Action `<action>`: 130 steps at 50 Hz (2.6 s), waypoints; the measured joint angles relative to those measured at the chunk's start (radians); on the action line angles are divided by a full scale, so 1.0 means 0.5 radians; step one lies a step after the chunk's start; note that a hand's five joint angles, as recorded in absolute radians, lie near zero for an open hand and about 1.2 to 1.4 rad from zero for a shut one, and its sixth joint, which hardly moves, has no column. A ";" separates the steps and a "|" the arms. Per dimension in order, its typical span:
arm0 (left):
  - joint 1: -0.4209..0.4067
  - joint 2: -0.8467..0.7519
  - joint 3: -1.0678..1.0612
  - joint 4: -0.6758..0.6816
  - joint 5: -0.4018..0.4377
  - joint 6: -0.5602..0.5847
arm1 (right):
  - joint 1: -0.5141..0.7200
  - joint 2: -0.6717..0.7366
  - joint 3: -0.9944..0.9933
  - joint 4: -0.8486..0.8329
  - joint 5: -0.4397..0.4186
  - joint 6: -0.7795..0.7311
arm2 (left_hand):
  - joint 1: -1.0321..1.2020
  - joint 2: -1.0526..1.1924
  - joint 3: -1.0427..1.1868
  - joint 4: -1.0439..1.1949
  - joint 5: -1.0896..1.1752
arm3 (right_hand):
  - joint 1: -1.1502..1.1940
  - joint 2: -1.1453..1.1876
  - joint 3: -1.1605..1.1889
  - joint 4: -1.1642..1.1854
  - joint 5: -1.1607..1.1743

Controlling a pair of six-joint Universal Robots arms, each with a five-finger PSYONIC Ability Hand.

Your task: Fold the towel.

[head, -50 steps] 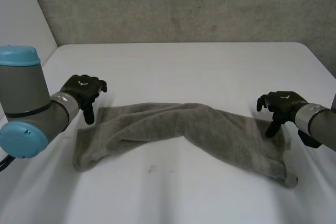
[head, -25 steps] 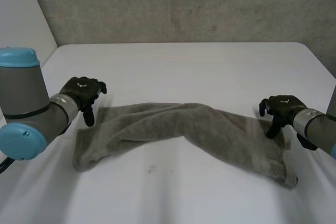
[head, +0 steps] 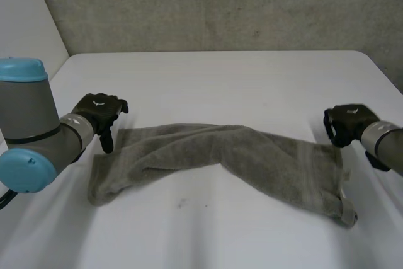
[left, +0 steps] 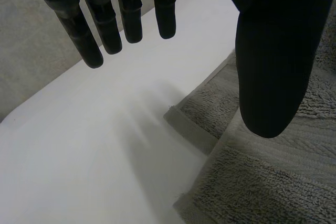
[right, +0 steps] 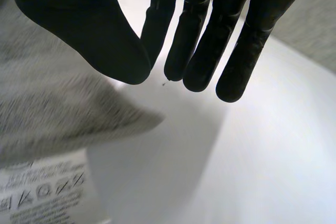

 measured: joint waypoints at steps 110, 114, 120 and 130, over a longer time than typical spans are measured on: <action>-0.252 1.164 -0.318 -0.049 0.133 -0.159 | 0.368 0.470 -0.567 0.273 -0.377 0.405 | 1.651 1.743 1.738 1.746 1.721 | -0.765 -1.071 -1.095 -1.150 -0.867; -0.247 1.150 -0.325 -0.010 0.132 -0.159 | 0.369 0.483 -0.621 0.251 -0.337 0.392 | 1.651 1.743 1.739 1.746 1.721 | 0.074 -0.033 -0.068 -0.077 -0.076; -0.218 0.983 -0.233 0.117 0.129 -0.119 | 0.360 0.267 -0.668 0.038 -0.159 0.353 | 1.651 1.744 1.740 1.746 1.721 | 0.074 -0.004 -0.002 -0.002 -0.052; -0.030 0.422 0.630 0.561 0.019 0.117 | 0.368 -0.347 -0.680 -0.840 0.160 0.130 | 1.651 1.745 1.742 1.746 1.721 | 0.074 -0.004 -0.002 0.008 -0.048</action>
